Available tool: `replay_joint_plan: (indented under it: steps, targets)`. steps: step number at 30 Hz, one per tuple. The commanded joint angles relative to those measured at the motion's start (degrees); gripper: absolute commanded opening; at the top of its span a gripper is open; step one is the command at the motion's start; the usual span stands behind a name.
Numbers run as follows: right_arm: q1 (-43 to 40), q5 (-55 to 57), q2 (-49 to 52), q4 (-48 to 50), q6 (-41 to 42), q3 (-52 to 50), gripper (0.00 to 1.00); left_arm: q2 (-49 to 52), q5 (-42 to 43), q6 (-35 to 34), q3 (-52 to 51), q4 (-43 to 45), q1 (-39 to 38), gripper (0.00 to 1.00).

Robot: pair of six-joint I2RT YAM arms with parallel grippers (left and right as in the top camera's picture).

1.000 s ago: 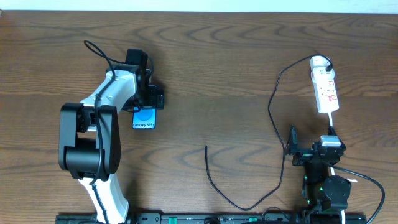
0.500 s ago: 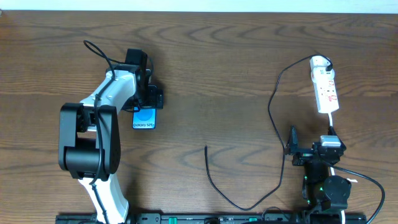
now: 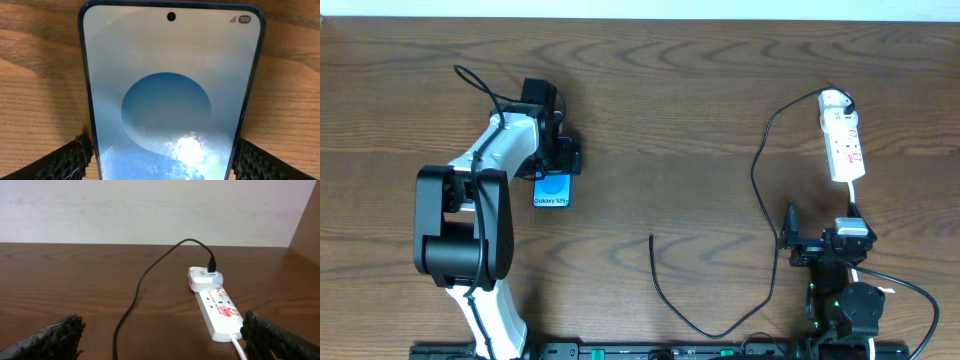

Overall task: Plug charger to phone and switch on socket
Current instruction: 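Close the left gripper on the phone's sides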

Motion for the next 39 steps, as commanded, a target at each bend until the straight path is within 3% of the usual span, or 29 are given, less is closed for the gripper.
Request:
replay_joint_plan:
  steps: [1,39]
  targets:
    - [1.03,0.26,-0.35,-0.24,0.79,-0.07,0.99,0.79,-0.13,-0.07,-1.68,-0.17,0.07,0.89]
    - [1.03,0.26,-0.35,-0.24,0.79,-0.07,0.99,0.79,-0.13,-0.07,-1.68,-0.17,0.07,0.81]
